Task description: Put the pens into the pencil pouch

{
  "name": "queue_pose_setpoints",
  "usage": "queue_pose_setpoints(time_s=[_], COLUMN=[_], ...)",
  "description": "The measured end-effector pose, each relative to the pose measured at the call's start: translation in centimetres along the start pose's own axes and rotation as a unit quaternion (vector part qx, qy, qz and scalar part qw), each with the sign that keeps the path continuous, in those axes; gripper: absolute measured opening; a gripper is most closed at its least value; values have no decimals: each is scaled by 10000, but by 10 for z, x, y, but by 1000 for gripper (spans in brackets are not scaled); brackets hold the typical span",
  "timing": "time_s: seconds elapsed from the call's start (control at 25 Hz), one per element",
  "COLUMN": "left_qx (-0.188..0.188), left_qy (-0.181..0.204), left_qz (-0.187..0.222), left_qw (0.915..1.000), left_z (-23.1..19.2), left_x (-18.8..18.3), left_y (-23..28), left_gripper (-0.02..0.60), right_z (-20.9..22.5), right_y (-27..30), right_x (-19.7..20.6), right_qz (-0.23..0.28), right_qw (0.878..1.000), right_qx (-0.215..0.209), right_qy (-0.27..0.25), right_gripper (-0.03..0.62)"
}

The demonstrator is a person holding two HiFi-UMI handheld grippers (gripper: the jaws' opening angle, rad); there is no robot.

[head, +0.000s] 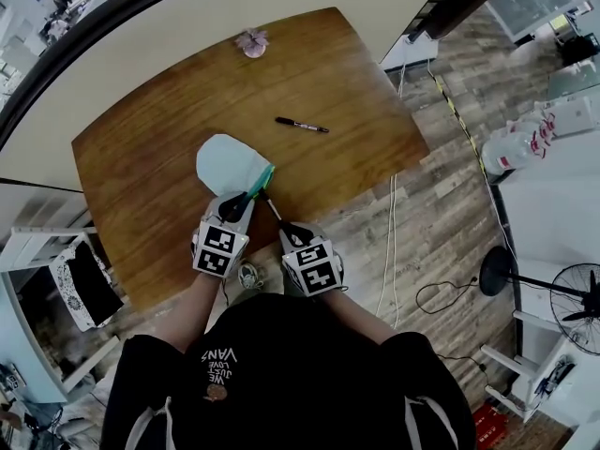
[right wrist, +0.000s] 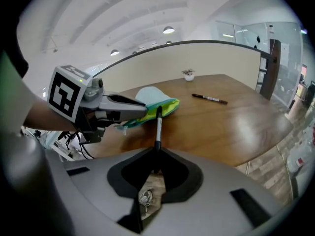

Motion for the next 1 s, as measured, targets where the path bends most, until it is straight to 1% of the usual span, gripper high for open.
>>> queue_pose_setpoints(time_s=[0.16,0.44,0.52,0.6,0.72,0.88,0.92,0.96,1.0], left_qx=[164,368,452,534,623,631,620,605,588], left_qy=[121,72,68,79,70,32,-19,-98,-196], left_qz=[118,329,394,454,528,601,617,637,667], left_qw=[9997,9988,9982,9975,9966,9962,9962,9961,9958], left_z=[7,12,14,17,19,19,18,16,13], left_x=[-2,-3,-6,-9,-13,-15,-15,-16,-17], left_y=[-4,-12,-13,-14,-17,-18,-18,-18,-18], left_gripper=[57,55,54,54,54,54,54,52,52], right_z=[1,7,9,12,16,22,23,23,24], right_y=[3,12,15,18,24,33,35,37,38], right_x=[-12,-36,-44,-52,-64,-70,-71,-72,-74], right_qz=[-14,47,95,184,302,252,229,225,246], right_qw=[9999,9998,9995,9965,9845,9647,9576,9475,9344], right_qx=[-94,-168,-288,-552,-981,-1330,-1442,-1594,-1779], right_qy=[-51,-46,126,598,1423,2257,2484,2762,3077], right_gripper=[54,54,54,54,54,54,54,54,54])
Point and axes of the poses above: the fingertips, and each gripper's own axes: y forward along the fingers, z to its right, x out of its underside, the point moved 4 cm from there along -y, backward along the fingers, and after that the axes turned 2 degrees about z, right-handed, at the moved point
